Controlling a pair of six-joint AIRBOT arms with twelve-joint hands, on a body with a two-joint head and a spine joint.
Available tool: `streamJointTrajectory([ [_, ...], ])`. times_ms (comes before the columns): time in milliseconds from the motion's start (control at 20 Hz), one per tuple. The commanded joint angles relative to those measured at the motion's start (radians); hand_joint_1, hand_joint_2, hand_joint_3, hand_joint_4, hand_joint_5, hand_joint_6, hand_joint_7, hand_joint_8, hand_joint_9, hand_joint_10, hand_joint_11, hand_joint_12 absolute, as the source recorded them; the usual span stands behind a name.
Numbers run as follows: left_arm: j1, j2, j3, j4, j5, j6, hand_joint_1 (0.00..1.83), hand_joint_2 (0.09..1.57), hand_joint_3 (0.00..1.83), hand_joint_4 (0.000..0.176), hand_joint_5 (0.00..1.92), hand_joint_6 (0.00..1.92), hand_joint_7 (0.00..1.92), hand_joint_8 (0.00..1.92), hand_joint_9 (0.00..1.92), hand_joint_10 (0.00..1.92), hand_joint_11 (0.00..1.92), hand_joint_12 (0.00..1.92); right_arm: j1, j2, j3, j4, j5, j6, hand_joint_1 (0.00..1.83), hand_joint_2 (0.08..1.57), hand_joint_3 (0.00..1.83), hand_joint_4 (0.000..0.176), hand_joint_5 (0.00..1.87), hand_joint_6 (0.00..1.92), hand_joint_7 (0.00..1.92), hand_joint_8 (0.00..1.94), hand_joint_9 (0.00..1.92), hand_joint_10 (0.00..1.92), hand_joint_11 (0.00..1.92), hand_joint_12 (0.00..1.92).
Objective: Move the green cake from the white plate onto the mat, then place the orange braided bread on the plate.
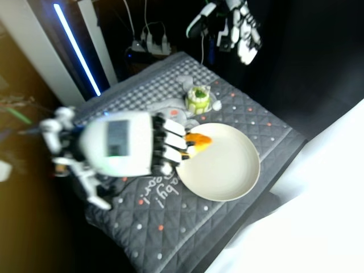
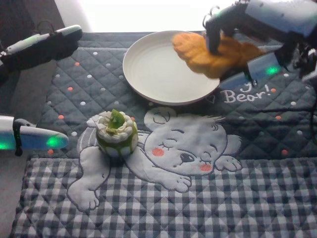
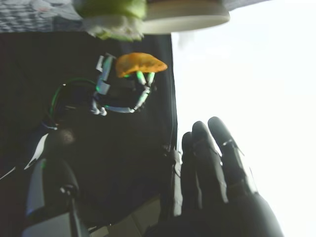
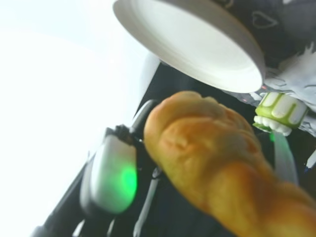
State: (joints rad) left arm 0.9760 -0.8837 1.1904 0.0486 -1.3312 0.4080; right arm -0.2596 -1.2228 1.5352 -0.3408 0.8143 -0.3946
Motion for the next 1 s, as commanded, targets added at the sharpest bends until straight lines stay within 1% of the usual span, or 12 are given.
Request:
streamJointTrajectory([
  [0,-0.013,0.000,0.006,-0.024,-0.115,-0.012,0.89,0.79,0.00,0.108,0.12,0.00,0.22,0.01,0.27,0.01,0.00,0.64,0.029,0.005,0.019,0.051,0.098,0.003,1.25,1.11,0.00,0.000,0.88,1.06,1.14,0.82,1.25,0.46,1.05,1.09],
  [100,-0.020,-0.005,0.009,-0.012,-0.116,-0.014,0.84,0.75,0.00,0.118,0.13,0.01,0.22,0.00,0.29,0.01,0.00,0.70,0.050,-0.036,0.066,0.051,0.076,0.003,1.26,1.12,0.00,0.000,0.93,1.02,0.99,1.05,1.23,1.20,1.17,1.54],
  [150,-0.022,-0.016,0.018,-0.009,-0.118,-0.015,0.80,0.79,0.00,0.093,0.13,0.00,0.18,0.00,0.24,0.00,0.00,0.66,0.061,-0.065,0.092,0.058,0.069,0.003,1.18,1.13,0.00,0.000,0.93,1.04,1.06,1.12,1.24,1.39,1.22,1.62],
  [400,-0.032,-0.061,0.060,0.005,-0.122,-0.051,0.79,0.86,0.01,0.054,0.16,0.01,0.15,0.00,0.22,0.00,0.00,0.70,0.077,-0.193,0.206,0.106,0.022,0.051,1.16,1.15,0.00,0.000,0.90,1.07,0.91,1.65,1.13,1.76,1.21,1.91],
  [500,-0.045,-0.070,0.068,0.017,-0.127,-0.055,0.83,0.85,0.00,0.035,0.12,0.00,0.16,0.00,0.26,0.01,0.00,0.79,0.077,-0.213,0.230,0.107,0.004,0.067,1.21,1.24,0.00,0.000,0.74,1.04,0.77,1.62,0.85,1.56,0.89,1.84],
  [600,-0.060,-0.076,0.073,0.027,-0.127,-0.057,0.86,0.84,0.00,0.055,0.08,0.00,0.17,0.00,0.28,0.01,0.00,0.74,0.077,-0.216,0.238,0.107,-0.013,0.068,1.35,1.20,0.00,0.000,0.70,1.10,0.79,1.33,0.92,1.40,0.75,1.52],
  [700,-0.061,-0.076,0.072,0.027,-0.131,-0.060,0.80,0.89,0.01,0.070,0.08,0.00,0.15,0.00,0.27,0.01,0.00,0.77,0.077,-0.220,0.251,0.106,-0.026,0.068,1.35,1.20,0.00,0.000,0.65,1.50,0.77,1.13,0.91,1.21,0.73,1.06],
  [750,-0.061,-0.077,0.072,0.027,-0.131,-0.060,0.81,0.89,0.01,0.066,0.05,0.00,0.16,0.00,0.29,0.01,0.00,0.78,0.077,-0.223,0.253,0.103,-0.027,0.069,1.45,1.18,0.00,0.000,0.69,1.44,0.79,1.07,0.91,1.11,0.69,1.52],
  [800,-0.061,-0.079,0.071,0.027,-0.129,-0.062,0.81,0.88,0.00,0.070,0.01,0.00,0.17,0.00,0.30,0.01,0.00,0.77,0.077,-0.226,0.253,0.095,-0.027,0.077,1.47,1.18,0.00,0.000,0.69,1.40,0.78,1.08,0.91,1.11,0.69,1.62],
  [850,-0.061,-0.081,0.072,0.027,-0.129,-0.063,0.81,0.87,0.00,0.067,0.03,0.01,0.17,0.00,0.31,0.01,0.00,0.79,0.077,-0.228,0.252,0.093,-0.027,0.078,1.37,1.19,0.00,0.000,0.61,1.38,0.79,1.21,0.95,1.20,0.70,1.22],
  [900,-0.061,-0.084,0.072,0.027,-0.129,-0.066,0.79,0.86,0.00,0.073,0.01,0.00,0.17,0.00,0.31,0.01,0.00,0.80,0.077,-0.234,0.251,0.092,-0.026,0.078,1.45,1.18,0.01,0.000,0.55,0.61,0.69,1.31,0.89,1.29,0.69,1.02],
  [950,-0.061,-0.086,0.073,0.027,-0.129,-0.068,0.79,0.85,0.00,0.080,0.00,0.00,0.16,0.00,0.32,0.01,0.00,0.83,0.077,-0.237,0.251,0.092,-0.026,0.078,1.23,1.18,0.01,0.000,0.40,0.18,0.52,0.52,0.62,0.52,0.44,0.81],
])
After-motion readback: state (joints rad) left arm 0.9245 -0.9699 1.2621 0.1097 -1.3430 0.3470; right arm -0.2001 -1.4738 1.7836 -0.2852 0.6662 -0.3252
